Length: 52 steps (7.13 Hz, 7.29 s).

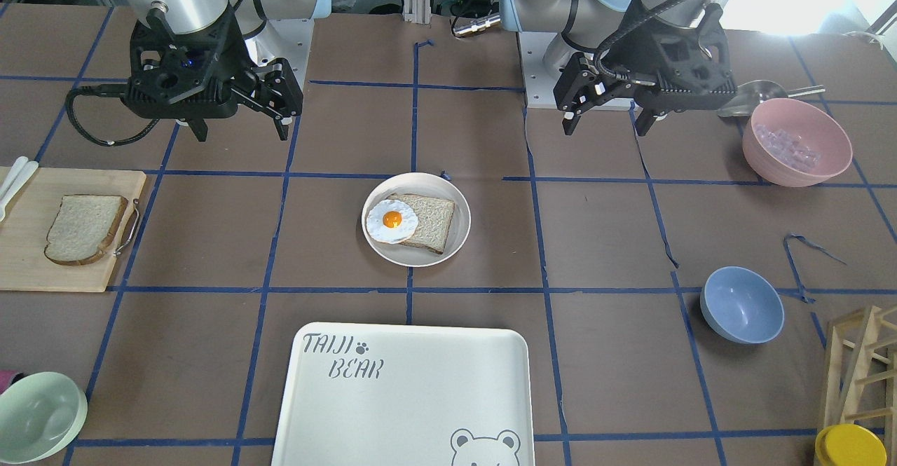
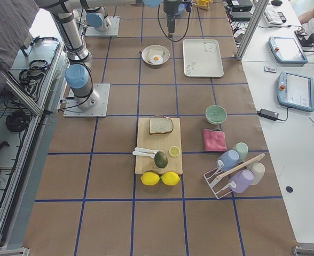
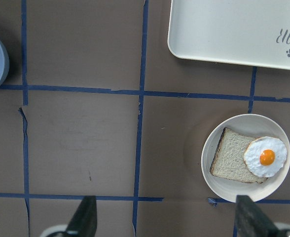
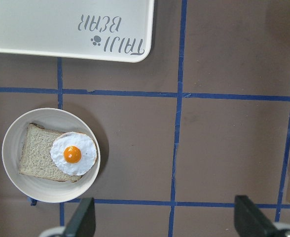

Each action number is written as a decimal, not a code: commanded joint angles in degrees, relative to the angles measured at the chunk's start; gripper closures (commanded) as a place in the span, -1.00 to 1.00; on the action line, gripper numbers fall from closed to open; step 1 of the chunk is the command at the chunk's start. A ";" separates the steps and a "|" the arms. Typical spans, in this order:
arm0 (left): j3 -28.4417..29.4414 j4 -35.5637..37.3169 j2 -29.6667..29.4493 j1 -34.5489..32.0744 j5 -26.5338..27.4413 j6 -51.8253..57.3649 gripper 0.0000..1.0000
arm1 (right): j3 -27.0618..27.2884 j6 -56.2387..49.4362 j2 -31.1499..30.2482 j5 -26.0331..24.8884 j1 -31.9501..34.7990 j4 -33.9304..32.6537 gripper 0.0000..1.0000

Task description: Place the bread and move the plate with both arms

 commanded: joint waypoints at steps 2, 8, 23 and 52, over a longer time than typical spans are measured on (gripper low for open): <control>0.03 0.00 0.00 0.02 0.00 0.00 -1.00 | 0.01 -0.01 0.00 0.00 -0.09 -0.05 -1.00; 0.03 0.00 0.00 -0.07 -0.26 -0.09 -1.00 | 0.01 -0.01 0.09 0.00 -0.97 -0.14 -1.00; 0.03 0.00 0.00 0.10 -0.18 -0.09 -1.00 | 18.55 -39.35 6.30 8.44 -43.55 -14.09 -1.00; 0.03 0.00 0.00 0.37 0.00 0.35 -1.00 | 22.16 -47.03 13.54 4.13 -50.19 -24.57 1.00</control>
